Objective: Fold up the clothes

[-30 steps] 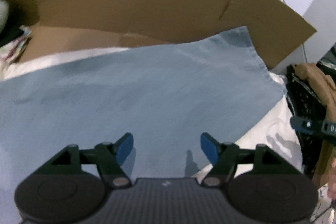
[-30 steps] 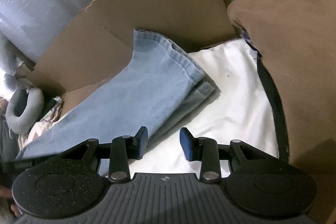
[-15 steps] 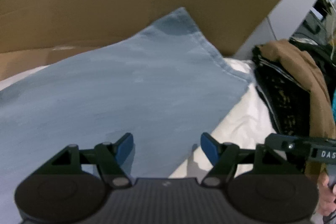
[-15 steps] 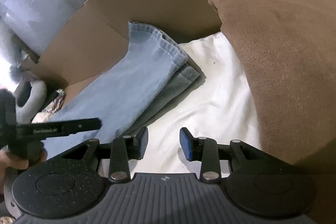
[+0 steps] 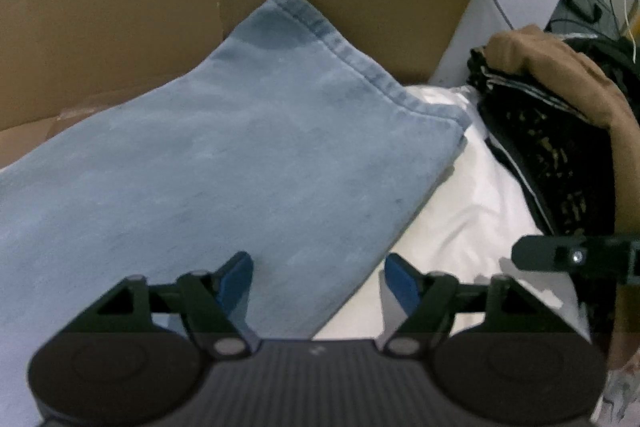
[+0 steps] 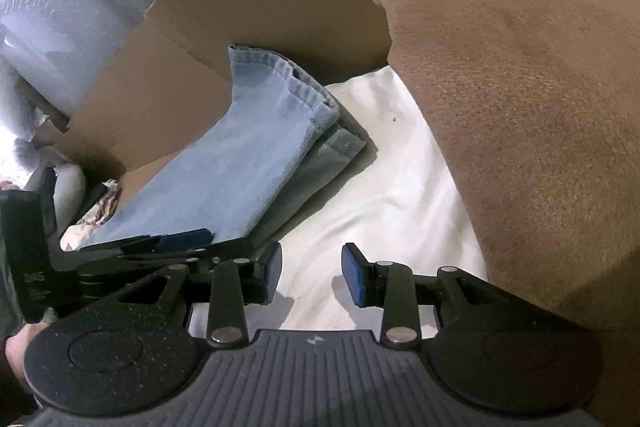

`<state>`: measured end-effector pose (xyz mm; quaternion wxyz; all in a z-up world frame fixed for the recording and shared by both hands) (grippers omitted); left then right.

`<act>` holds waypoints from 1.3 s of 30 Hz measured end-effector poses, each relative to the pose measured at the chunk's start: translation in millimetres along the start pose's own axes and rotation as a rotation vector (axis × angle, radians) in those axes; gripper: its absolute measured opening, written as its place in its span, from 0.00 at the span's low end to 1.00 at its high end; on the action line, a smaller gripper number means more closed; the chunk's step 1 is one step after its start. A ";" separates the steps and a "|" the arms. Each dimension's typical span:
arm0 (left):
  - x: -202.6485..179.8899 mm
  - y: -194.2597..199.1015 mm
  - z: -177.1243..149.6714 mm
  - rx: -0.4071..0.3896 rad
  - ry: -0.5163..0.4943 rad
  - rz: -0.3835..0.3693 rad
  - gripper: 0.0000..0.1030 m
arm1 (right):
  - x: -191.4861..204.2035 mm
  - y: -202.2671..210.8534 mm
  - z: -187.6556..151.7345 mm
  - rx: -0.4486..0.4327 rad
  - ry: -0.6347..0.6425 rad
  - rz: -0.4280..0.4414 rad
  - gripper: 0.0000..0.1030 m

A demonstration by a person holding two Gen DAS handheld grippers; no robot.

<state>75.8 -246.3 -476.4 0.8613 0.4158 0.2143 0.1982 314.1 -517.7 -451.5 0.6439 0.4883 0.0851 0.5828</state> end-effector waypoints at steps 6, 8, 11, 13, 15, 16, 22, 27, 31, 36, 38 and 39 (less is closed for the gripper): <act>-8.5 -9.6 2.5 -0.009 -0.030 0.034 0.75 | -0.5 -5.6 0.4 0.017 0.014 -0.026 0.39; -13.7 -13.0 4.0 -0.009 -0.065 0.053 0.75 | -2.3 -6.3 0.2 0.012 0.003 -0.032 0.39; -20.4 -19.3 8.3 -0.011 -0.109 0.073 0.74 | -3.2 -8.5 -0.4 0.013 -0.008 -0.037 0.40; -23.8 -15.5 14.6 -0.037 -0.128 0.073 0.62 | -3.0 -9.4 -0.7 0.018 -0.009 -0.036 0.40; -27.4 -6.1 21.3 -0.080 -0.141 0.053 0.45 | -2.2 -9.5 0.4 0.018 -0.005 -0.026 0.40; -27.5 -1.4 24.0 -0.099 -0.145 0.044 0.41 | -1.7 -9.5 1.0 0.018 -0.002 -0.020 0.40; -23.2 11.6 37.3 -0.133 -0.115 -0.011 0.04 | 9.0 -19.6 17.4 -0.003 0.013 -0.005 0.40; -22.7 17.5 39.4 -0.134 -0.091 -0.056 0.03 | 24.0 -31.6 36.3 -0.045 0.085 0.004 0.40; -25.0 22.5 38.4 -0.133 -0.102 -0.073 0.03 | 26.2 -42.4 49.6 -0.072 0.104 -0.009 0.40; -28.4 22.0 36.0 -0.117 -0.125 -0.081 0.02 | 6.7 -65.1 46.7 -0.029 0.088 -0.077 0.39; -30.3 20.7 34.7 -0.109 -0.136 -0.086 0.02 | -1.4 -64.4 42.0 -0.021 0.064 -0.058 0.39; -31.3 19.4 33.1 -0.105 -0.141 -0.089 0.02 | -2.6 -62.8 40.1 -0.020 0.068 -0.057 0.39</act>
Point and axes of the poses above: each gripper's, at about its wrist camera, not at the fingertips, and y roughly against the way its jaws point, x to its left, z to its top, the point moved 8 cm from there along -y, roughly the way its jaws point, and after that the axes turned 5 degrees about -z, right-handed, at the moved point
